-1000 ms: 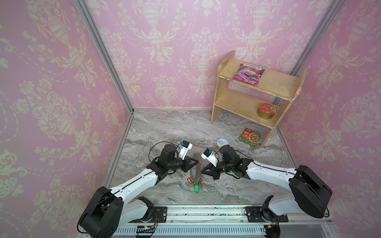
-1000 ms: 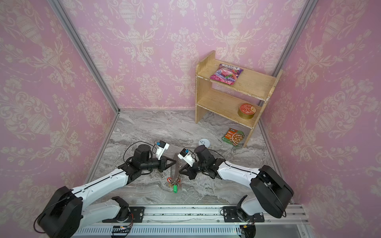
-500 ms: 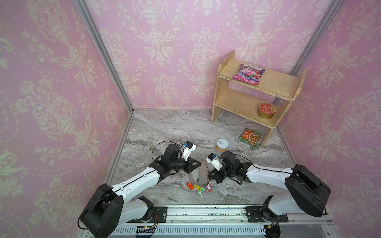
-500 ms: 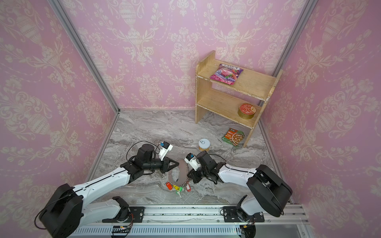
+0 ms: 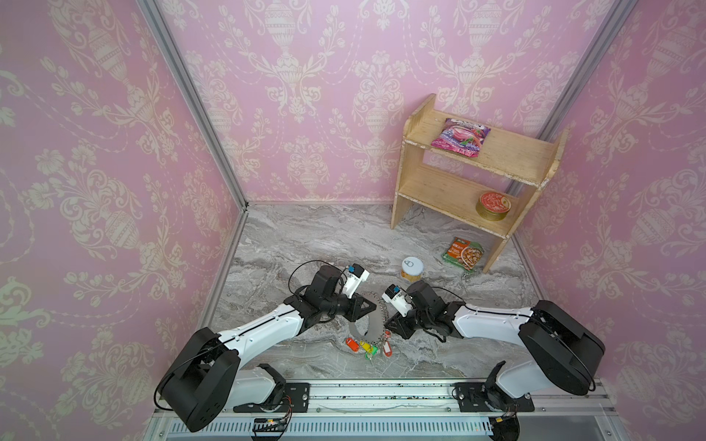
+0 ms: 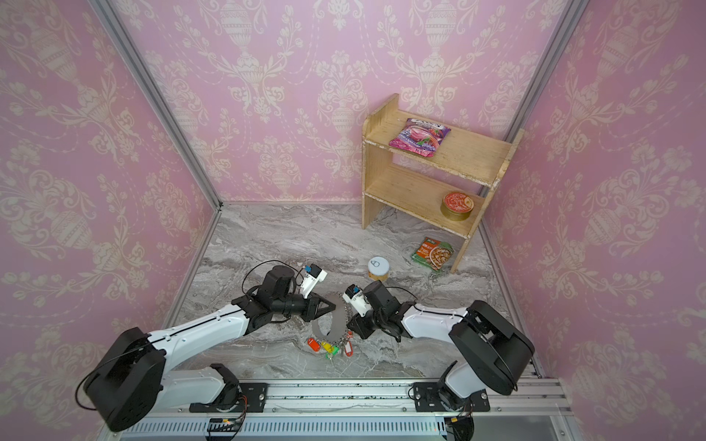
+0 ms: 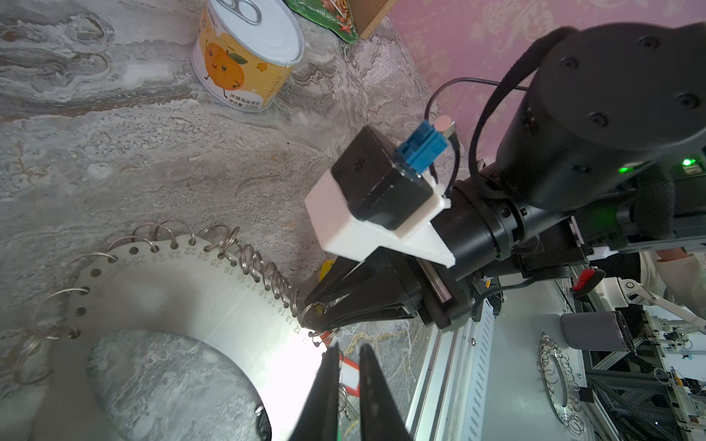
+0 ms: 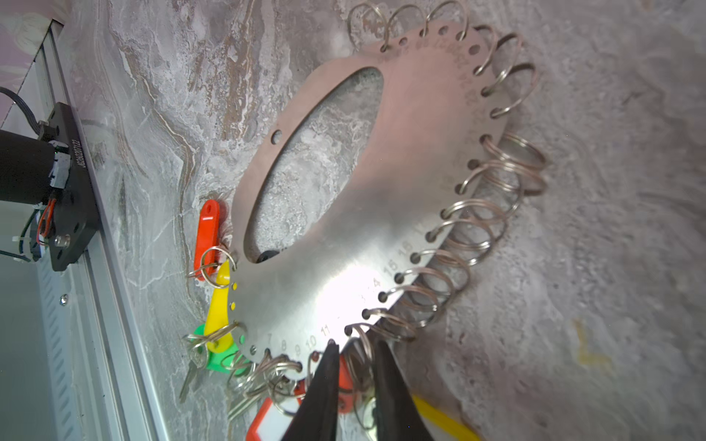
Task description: Put the keys on the keyring
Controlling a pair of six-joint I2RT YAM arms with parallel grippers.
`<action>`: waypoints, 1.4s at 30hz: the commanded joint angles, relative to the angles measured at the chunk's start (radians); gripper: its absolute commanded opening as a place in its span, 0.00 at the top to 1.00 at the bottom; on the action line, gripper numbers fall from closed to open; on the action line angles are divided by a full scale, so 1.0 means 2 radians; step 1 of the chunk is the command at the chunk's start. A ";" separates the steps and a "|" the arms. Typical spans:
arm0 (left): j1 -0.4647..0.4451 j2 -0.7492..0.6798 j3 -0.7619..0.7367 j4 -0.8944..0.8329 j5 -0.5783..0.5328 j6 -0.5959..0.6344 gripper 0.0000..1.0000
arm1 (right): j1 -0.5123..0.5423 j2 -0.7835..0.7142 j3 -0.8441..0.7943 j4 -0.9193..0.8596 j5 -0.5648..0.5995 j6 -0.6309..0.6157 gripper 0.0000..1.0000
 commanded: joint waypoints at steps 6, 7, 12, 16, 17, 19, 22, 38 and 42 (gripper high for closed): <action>-0.005 0.009 0.022 -0.015 0.001 0.021 0.86 | 0.002 -0.020 -0.008 -0.030 0.010 -0.008 0.75; -0.005 0.009 0.023 -0.015 0.002 0.021 0.86 | 0.002 -0.020 -0.007 -0.033 0.010 -0.009 0.75; -0.005 0.011 0.024 -0.016 0.002 0.023 0.86 | 0.000 -0.020 -0.011 -0.038 0.006 -0.015 0.78; -0.006 0.010 0.025 -0.018 0.002 0.024 0.86 | 0.001 -0.017 -0.009 -0.041 0.004 -0.019 0.79; -0.006 0.009 0.026 -0.019 0.002 0.024 0.86 | 0.001 -0.017 -0.010 -0.040 0.005 -0.020 0.80; -0.006 0.008 0.026 -0.020 0.001 0.025 0.86 | 0.001 -0.017 -0.009 -0.038 0.004 -0.022 0.83; -0.007 0.008 0.028 -0.023 0.002 0.027 0.86 | 0.000 -0.018 -0.011 -0.033 -0.002 -0.025 0.85; -0.016 0.017 0.039 -0.041 0.007 0.039 0.87 | 0.003 -0.072 -0.029 -0.007 0.008 -0.059 1.00; -0.016 0.024 0.040 -0.041 0.020 0.042 0.87 | 0.004 -0.088 -0.034 0.010 0.006 -0.069 1.00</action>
